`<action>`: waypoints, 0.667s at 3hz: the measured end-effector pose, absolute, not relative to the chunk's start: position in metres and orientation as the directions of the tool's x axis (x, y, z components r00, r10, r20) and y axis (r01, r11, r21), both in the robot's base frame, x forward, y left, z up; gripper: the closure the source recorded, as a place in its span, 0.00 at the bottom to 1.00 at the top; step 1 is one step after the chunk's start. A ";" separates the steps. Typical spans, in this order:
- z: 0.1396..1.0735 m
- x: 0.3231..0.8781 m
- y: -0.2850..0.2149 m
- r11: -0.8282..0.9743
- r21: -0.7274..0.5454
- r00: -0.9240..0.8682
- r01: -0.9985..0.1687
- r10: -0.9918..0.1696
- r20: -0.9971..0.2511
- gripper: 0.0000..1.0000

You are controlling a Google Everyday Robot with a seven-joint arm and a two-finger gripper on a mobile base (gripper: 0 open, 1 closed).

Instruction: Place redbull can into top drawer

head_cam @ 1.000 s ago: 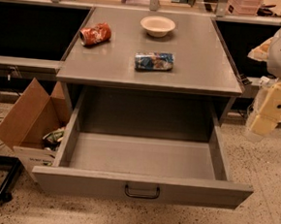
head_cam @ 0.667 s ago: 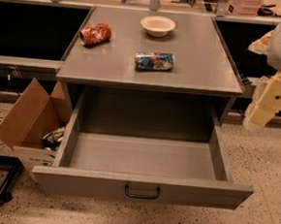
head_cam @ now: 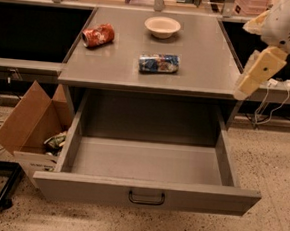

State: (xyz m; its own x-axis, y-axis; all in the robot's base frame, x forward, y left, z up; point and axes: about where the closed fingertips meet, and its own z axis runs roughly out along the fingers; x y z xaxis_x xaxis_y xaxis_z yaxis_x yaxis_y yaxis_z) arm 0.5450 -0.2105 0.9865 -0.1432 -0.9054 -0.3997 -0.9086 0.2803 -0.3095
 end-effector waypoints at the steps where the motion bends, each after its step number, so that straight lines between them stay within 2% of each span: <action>1: 0.972 0.582 -0.201 0.315 -0.273 -0.158 -0.909 -0.867 -0.473 0.00; 2: 0.972 0.582 -0.201 0.315 -0.273 -0.158 -0.909 -0.867 -0.473 0.00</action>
Offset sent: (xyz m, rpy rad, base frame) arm 0.0307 0.0088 -0.0107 0.0732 0.0089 -0.0103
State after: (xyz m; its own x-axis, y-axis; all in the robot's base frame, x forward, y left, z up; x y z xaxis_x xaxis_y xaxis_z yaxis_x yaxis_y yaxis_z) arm 0.5818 -0.2006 0.9721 -0.1582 -0.8665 -0.4734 -0.9091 0.3149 -0.2726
